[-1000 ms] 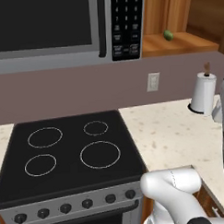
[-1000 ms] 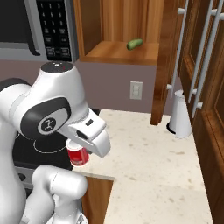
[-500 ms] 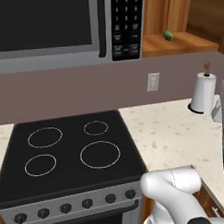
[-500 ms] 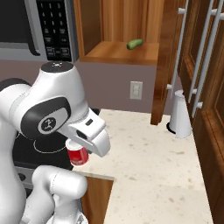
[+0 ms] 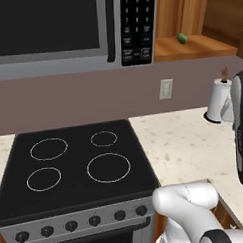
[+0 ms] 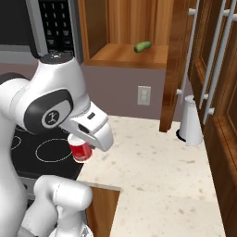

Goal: Pick the canned food and jam from the counter and place them in the cabinets closest to them.

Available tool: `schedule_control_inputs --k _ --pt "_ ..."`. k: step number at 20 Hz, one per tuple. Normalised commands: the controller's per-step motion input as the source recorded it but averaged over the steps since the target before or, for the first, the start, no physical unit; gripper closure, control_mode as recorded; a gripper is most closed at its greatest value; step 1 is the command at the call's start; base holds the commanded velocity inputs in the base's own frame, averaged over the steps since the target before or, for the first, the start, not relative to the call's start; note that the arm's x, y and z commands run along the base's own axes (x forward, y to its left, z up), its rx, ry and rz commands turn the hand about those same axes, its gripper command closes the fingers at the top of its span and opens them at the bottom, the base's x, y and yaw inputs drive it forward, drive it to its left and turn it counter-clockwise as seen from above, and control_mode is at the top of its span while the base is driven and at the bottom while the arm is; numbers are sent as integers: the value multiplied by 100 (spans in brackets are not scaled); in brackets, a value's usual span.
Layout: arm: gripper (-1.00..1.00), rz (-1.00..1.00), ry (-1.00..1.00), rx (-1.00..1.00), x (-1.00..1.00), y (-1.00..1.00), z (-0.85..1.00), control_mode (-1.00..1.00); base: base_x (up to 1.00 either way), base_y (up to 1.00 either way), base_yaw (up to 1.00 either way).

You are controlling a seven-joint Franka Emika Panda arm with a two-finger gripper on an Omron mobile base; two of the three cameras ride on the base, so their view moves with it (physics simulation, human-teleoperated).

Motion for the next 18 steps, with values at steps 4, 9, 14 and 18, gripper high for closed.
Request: schedule_control_inputs --k 4,9,14,18 --pt "100 0 -3 0 33 15 34 -100 0 0 0" --pt "100 0 -1 0 27 2 28 -100 0 0 0" --pt "100 1 -3 0 16 0 15 -100 0 0 0" --pt "100 6 -1 -8 2 0 -17 -100 0 0 0"
